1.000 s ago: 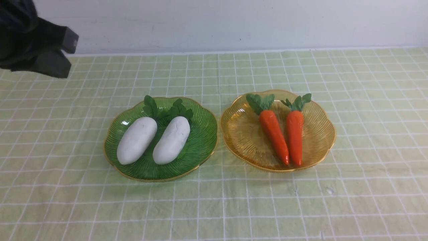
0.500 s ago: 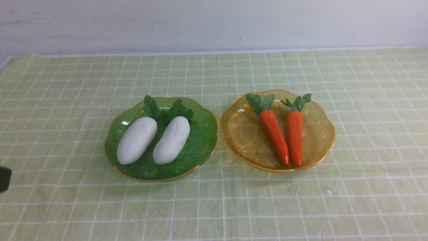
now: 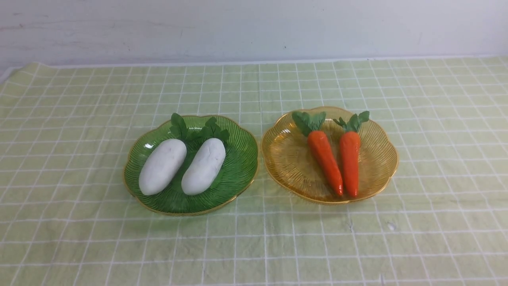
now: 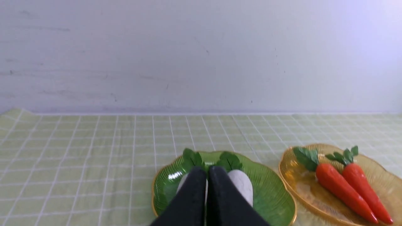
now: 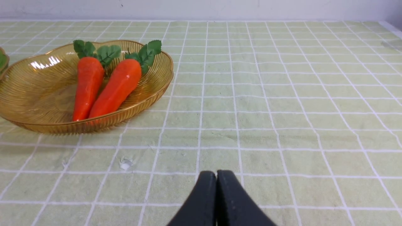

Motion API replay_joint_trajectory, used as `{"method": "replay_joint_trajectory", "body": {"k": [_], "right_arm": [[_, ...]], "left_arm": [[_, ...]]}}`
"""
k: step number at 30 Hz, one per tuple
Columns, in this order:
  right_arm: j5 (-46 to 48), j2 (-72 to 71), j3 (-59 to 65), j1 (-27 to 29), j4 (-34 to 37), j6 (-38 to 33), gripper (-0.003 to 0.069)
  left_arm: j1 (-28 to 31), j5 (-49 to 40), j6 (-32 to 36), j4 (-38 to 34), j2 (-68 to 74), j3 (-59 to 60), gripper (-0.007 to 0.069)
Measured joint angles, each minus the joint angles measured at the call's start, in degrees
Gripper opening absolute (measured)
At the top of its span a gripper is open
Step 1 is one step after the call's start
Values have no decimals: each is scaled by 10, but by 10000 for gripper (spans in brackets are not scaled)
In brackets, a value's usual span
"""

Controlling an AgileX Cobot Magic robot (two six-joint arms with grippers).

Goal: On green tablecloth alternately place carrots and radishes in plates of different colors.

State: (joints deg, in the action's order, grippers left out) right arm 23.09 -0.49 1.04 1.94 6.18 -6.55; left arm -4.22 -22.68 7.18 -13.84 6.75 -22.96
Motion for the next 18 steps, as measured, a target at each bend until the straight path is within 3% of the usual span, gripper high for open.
{"method": "replay_joint_trajectory", "body": {"k": [18], "right_arm": [[0,0,0,0,0,0,-15]], "left_arm": [[0,-8,0,23,-4,31,-8]]}}
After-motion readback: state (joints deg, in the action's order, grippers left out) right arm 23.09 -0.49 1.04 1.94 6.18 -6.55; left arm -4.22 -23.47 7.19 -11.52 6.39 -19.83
